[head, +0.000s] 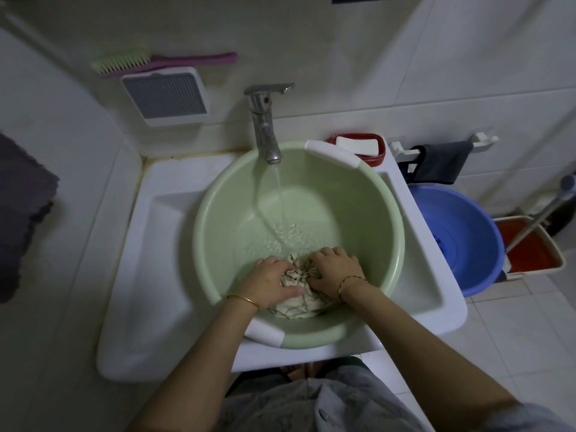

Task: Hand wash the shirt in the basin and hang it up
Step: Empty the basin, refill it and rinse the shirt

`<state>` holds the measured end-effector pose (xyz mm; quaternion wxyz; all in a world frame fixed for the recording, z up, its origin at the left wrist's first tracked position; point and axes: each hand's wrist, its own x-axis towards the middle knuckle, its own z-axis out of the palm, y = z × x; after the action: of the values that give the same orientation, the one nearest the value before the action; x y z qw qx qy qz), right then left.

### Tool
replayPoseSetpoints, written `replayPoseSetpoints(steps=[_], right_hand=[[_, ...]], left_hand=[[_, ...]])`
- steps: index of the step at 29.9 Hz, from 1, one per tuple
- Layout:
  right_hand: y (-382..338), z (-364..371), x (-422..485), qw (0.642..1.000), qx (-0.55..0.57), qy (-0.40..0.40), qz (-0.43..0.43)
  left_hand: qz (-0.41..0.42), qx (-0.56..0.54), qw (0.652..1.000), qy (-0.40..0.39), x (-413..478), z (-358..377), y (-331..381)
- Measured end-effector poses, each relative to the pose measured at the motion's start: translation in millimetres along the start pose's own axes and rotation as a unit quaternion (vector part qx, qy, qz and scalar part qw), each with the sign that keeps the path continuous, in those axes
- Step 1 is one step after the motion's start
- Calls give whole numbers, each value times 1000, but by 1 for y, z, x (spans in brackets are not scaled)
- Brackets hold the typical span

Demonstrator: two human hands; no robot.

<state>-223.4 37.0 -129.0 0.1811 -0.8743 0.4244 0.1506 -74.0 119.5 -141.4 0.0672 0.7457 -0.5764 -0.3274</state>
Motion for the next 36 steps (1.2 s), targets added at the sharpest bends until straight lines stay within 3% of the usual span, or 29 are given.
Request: replayPoseSetpoints(steps=[36], right_hand=[[0, -1, -2, 1000, -4, -1, 0]], left_hand=[[4, -3, 1000, 6, -1, 0, -1]])
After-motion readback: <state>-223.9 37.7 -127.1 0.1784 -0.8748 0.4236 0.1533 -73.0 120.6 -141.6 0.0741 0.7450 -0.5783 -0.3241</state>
